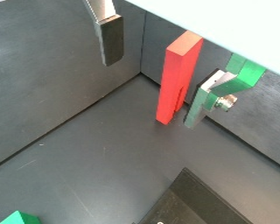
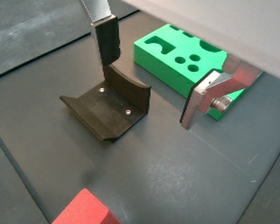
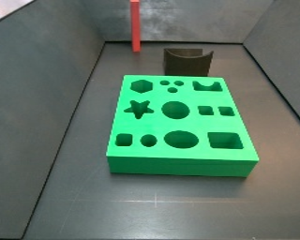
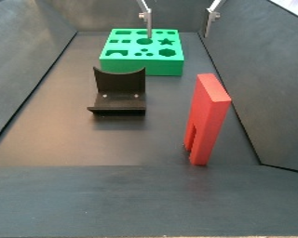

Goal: Pick up the double-square object. Move up. Move to above the board. Insert the double-square object.
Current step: Pick up the double-square object.

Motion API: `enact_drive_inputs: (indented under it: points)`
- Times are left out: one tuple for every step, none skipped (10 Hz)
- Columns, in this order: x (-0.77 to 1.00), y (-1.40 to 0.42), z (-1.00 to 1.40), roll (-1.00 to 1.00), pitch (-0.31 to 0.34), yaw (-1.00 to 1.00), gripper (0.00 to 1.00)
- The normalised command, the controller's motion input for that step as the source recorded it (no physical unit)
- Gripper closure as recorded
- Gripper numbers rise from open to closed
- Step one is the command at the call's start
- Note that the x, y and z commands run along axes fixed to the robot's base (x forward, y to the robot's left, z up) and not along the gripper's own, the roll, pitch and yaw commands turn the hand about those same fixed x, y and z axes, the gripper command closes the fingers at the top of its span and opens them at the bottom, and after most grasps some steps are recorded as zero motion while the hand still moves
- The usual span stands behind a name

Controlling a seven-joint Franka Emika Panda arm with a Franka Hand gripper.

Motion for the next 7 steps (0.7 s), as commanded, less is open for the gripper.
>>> enact_drive_inputs:
  points:
    - [-0.03,0.12,-0.07,0.01,-0.073,0.0,0.0]
    - [0.0,0.69,-0.1,-0.02,-0.05,0.0,0.0]
    - [-0.27,0.87,-0.12,-0.02,-0.1,-0.03,0.0]
    - [-0.37,0.87,-0.16,-0.01,-0.12,0.0,0.0]
    - [-0.32,0.83,-0.27,0.0,-0.137,0.0,0.0]
    - [-0.27,0.82,-0.33,0.0,-0.137,0.0,0.0]
    - [-0.21,0.77,-0.39,0.03,-0.13,0.0,0.0]
